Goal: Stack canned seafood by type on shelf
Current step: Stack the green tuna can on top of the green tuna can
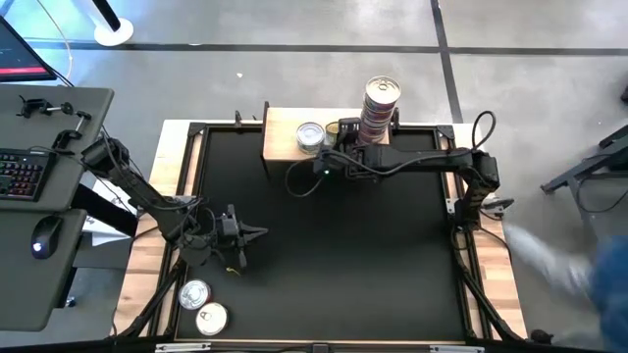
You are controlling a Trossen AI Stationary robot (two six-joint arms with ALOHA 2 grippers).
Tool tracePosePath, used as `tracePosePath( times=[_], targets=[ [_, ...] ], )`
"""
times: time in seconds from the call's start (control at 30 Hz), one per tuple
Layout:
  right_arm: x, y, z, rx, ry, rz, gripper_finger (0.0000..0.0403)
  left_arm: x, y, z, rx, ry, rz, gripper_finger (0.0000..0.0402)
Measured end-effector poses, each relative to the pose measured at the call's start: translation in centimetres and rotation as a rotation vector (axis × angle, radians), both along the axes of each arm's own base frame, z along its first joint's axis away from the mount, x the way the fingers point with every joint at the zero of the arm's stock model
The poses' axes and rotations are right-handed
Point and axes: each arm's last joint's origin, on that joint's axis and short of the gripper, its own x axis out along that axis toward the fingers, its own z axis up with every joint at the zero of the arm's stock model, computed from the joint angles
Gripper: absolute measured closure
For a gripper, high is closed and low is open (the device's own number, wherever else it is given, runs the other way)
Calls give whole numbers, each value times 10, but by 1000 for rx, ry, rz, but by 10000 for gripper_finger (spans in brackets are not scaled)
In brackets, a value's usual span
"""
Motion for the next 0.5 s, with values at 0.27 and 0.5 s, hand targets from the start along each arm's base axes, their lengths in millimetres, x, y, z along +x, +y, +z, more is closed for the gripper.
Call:
tracePosePath(
  times=[0.27, 0.5],
  targets=[
    [0, -16, -7, -15, 36, -8, 286, -1, 2, -2, 27, 8, 44, 401],
    [-3, -30, -8, 17, 43, -20, 286, -1, 2, -2, 29, 8, 48, 401]
  ],
)
